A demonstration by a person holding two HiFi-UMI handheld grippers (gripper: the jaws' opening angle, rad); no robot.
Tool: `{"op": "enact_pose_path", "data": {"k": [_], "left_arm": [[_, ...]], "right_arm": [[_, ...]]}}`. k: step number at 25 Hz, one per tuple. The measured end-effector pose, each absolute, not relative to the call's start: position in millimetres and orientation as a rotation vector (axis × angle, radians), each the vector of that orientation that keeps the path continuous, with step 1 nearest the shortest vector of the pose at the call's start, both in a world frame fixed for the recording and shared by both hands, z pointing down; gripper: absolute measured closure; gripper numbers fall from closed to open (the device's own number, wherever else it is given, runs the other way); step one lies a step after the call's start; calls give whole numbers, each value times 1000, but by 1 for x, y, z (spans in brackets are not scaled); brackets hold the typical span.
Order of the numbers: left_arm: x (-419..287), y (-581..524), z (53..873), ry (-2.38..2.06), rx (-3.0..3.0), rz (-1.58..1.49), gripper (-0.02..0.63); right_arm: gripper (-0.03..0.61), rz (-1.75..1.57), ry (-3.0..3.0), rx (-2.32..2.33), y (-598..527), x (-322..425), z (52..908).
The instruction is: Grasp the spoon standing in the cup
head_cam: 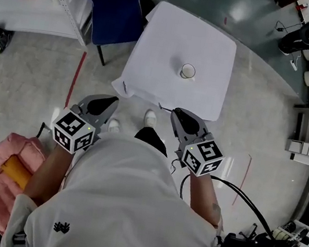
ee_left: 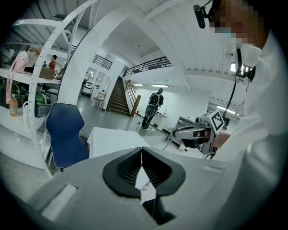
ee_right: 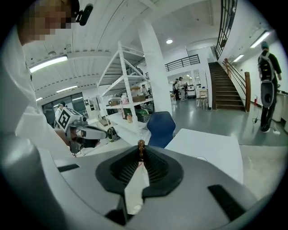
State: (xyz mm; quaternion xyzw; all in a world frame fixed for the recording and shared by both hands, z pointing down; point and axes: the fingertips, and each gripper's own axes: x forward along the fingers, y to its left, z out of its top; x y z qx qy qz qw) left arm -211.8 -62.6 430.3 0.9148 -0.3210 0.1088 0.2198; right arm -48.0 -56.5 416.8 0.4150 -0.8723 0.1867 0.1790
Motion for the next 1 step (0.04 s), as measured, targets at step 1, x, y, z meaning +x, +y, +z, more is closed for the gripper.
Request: {"op": "enact_pose_path", "data": {"k": [1], "left_arm": [[-208,-64,431,-885,2529,303,601]], "right_arm": [[534,529,-2465,1173,-57,-44,417]]}}
